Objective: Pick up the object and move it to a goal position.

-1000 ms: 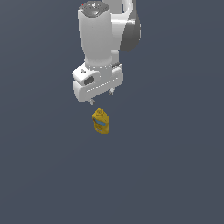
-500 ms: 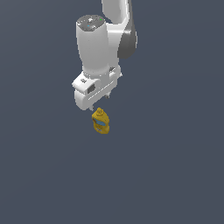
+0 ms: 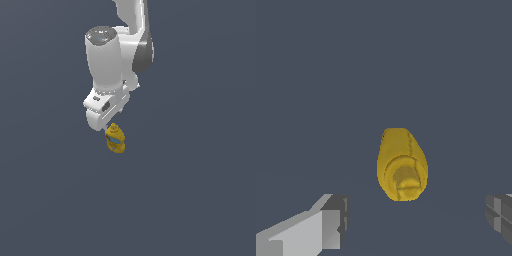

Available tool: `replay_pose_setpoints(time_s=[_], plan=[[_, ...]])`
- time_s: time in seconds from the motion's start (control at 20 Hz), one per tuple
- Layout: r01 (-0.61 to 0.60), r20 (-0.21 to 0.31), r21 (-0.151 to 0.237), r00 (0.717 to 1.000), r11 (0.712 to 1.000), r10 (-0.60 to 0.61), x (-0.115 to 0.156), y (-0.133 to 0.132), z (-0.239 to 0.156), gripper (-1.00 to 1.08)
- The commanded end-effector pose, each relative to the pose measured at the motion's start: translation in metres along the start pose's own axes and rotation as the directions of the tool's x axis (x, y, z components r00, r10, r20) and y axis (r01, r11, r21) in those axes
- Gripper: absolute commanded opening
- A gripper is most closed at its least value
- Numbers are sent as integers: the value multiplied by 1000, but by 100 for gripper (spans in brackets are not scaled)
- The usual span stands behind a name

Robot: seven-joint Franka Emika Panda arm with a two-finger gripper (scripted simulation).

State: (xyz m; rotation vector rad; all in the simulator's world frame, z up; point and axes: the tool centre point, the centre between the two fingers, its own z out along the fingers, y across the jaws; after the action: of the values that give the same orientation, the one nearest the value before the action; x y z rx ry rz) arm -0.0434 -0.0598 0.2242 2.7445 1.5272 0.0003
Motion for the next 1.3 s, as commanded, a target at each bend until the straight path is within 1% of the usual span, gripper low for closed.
replay_pose_setpoints(time_s=[0.0, 0.45, 0.95, 1.2, 1.25], plan=[[22, 0, 0, 1000, 1000, -22, -1, 1, 2, 100], [32, 0, 1, 999, 999, -32, -1, 1, 6, 100], [36, 0, 1, 999, 999, -36, -2, 0, 46, 100], [37, 0, 1, 999, 999, -37, -1, 1, 54, 100], [37, 0, 1, 999, 999, -37, -1, 1, 54, -100]])
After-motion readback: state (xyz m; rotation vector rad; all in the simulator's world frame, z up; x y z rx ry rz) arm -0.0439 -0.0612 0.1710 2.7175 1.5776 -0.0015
